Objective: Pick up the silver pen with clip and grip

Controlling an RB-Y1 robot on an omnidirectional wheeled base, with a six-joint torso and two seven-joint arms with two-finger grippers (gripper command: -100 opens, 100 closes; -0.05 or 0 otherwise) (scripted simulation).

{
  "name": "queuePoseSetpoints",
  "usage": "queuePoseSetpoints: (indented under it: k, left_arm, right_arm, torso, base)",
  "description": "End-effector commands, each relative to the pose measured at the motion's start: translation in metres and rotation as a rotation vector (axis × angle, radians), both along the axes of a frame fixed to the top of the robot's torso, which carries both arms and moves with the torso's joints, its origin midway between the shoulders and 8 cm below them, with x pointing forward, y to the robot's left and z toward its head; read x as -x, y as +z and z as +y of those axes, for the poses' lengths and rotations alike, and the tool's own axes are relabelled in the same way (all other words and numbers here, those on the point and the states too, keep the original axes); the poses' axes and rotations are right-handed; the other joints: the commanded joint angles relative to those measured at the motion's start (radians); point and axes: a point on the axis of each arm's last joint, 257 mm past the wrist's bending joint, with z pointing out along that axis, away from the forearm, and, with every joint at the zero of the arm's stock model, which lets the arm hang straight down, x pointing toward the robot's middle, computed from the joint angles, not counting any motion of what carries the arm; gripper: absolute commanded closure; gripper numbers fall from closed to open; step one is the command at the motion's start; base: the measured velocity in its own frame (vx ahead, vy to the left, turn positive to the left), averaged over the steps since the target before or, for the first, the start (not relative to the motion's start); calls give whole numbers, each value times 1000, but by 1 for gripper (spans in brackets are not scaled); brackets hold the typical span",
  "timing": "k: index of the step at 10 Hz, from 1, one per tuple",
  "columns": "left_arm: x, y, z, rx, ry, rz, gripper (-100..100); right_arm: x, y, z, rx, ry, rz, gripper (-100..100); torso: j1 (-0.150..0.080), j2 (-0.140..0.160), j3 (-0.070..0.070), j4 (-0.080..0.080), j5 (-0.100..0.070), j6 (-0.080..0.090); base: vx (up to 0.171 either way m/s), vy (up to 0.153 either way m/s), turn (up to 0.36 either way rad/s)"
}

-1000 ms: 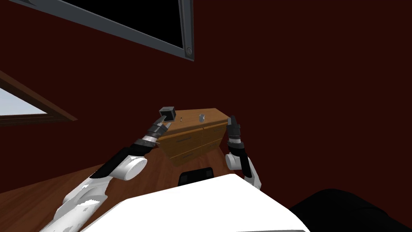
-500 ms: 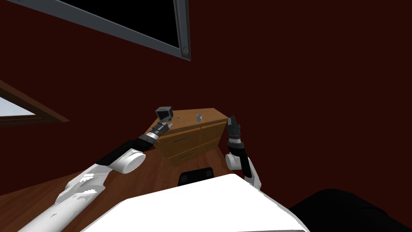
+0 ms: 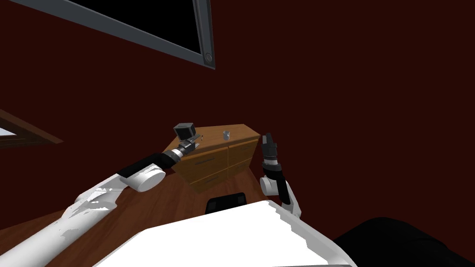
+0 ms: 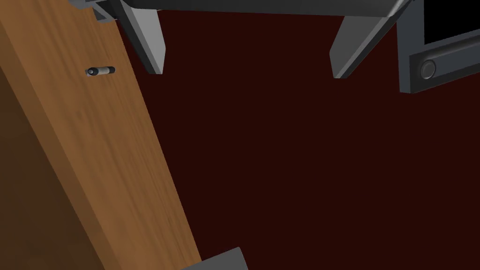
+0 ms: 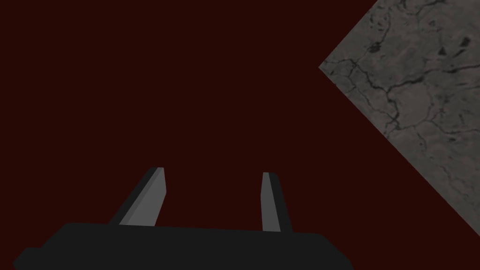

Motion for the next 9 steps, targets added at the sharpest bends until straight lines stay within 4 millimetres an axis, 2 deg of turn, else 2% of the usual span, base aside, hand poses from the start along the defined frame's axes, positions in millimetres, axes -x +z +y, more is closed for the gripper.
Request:
queuePoseSetpoints:
  k: [1,4,9]
  left_arm:
    - [-3,-7,2,-43,-4,37,-100]
    - [-9,-19,8,-109,-10,98,-100]
    - [-21,-38,30,-269,-15,228,-100]
  right_arm:
    - [0,0,0,0,0,0,0]
    - [0,0,0,0,0,0,0]
    - [0,0,0,0,0,0,0]
  torso:
    - [0,0,0,0,0,0]
    - [1,0,0,0,0,0]
    - [2,0,0,0,1,-1]
  base:
    - [-3,-28,-57]
    - [-1,-16,-54]
    - [1,-18,-97]
